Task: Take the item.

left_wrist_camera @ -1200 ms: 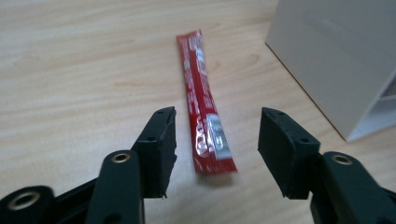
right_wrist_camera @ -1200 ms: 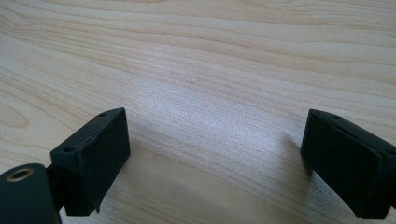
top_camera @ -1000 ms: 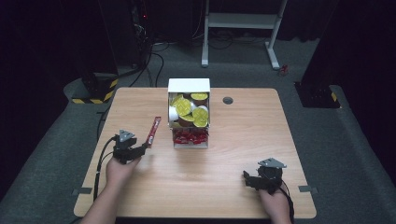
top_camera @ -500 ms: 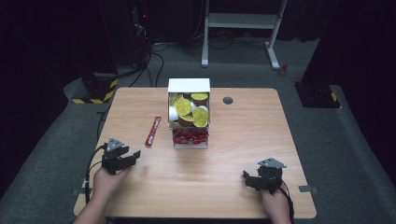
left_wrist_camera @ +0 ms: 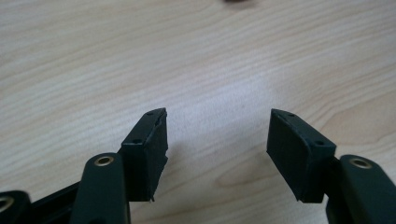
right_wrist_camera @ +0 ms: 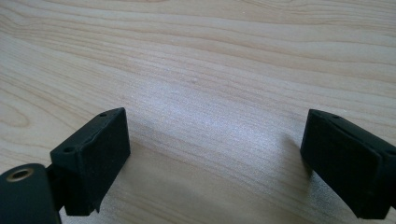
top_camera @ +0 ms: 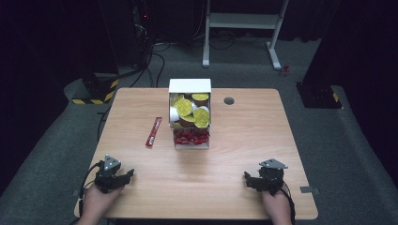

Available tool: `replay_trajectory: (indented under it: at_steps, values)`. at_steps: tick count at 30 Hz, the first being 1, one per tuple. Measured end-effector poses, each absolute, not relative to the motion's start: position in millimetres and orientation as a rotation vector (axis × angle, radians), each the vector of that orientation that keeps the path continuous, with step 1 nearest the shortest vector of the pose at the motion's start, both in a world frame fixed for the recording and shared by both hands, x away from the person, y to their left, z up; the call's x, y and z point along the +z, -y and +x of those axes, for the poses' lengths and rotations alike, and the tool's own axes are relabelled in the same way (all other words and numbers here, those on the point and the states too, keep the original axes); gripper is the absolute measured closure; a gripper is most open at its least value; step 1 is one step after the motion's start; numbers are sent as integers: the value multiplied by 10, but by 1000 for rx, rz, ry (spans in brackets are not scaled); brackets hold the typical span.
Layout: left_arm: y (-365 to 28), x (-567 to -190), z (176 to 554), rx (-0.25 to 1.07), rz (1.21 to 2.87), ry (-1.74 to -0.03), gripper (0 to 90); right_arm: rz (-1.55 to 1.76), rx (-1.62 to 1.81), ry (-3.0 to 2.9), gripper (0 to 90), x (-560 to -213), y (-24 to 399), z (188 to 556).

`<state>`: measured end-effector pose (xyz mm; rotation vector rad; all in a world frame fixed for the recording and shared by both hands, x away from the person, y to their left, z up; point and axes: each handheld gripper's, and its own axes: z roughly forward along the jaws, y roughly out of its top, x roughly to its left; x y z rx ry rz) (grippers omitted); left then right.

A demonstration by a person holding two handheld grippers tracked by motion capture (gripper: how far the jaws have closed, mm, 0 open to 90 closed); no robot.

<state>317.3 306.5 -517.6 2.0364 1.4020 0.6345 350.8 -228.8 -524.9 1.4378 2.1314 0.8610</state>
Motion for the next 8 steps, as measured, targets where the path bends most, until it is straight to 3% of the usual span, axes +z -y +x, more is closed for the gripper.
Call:
replay_trajectory:
  at_steps: [8]
  values:
    - [-3126,-5289,3101,634,1937,-1374,346,1439,864,-2131,82,-5249,2293,3508]
